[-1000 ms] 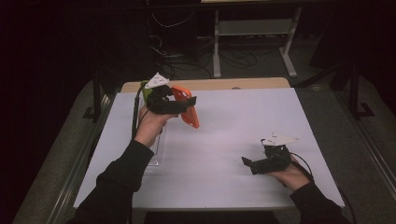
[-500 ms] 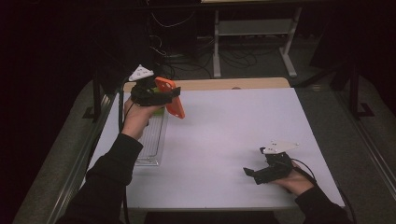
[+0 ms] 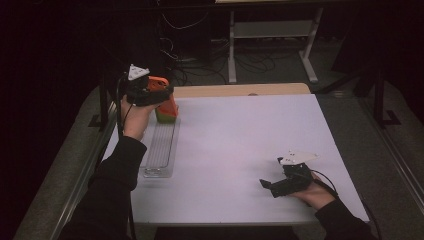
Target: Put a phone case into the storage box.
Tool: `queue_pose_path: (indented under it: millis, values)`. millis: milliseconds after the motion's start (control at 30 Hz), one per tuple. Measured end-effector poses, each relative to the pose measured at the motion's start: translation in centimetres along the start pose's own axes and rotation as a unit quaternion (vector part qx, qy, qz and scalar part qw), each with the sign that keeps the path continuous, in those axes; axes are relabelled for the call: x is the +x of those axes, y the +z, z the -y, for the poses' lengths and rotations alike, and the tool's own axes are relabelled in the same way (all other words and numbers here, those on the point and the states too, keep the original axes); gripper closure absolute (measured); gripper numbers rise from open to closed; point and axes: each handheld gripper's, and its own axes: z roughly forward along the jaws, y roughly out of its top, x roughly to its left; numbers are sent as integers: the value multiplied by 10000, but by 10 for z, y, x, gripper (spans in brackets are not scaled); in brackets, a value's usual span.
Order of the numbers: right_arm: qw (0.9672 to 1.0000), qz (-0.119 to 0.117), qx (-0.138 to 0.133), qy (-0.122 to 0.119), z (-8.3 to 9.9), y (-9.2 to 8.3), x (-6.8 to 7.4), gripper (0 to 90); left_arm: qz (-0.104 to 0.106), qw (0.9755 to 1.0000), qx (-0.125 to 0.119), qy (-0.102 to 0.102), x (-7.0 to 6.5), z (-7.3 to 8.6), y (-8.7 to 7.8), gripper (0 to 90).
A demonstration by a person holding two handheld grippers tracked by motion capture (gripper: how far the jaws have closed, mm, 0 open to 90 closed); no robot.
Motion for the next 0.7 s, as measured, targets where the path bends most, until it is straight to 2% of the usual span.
queue_pose_path:
  millis: [133, 200, 300, 400, 467, 533, 567, 700]
  values:
    - [10000, 5, -32, 6, 0, -1, 0, 0, -251, 9996, 133, -11, 5, 6, 9, 154]
    - [10000, 8, -47, 14, 0, -2, -1, 0, -313, 9993, 220, -12, 6, 10, 15, 154]
    - [10000, 26, -71, 25, -1, -3, 0, 0, -477, 9983, 341, -9, 7, 17, 24, 153]
    - [10000, 25, -79, 49, -2, -3, 0, 0, -610, 9971, 432, -133, 9, 24, 33, 152]
    - [9999, 26, -80, 56, -2, -3, 0, 0, -737, 9956, 577, -64, 10, 29, 38, 152]
    - [9999, 26, -90, 62, -1, -4, 0, 0, -753, 9949, 654, -114, 12, 33, 42, 151]
    - [9999, 25, -89, 60, -1, -4, 0, 0, -769, 9950, 614, -199, 12, 35, 45, 151]
    - [9999, 51, -100, 51, -2, -4, 0, 0, -839, 9934, 743, -247, 14, 43, 53, 149]
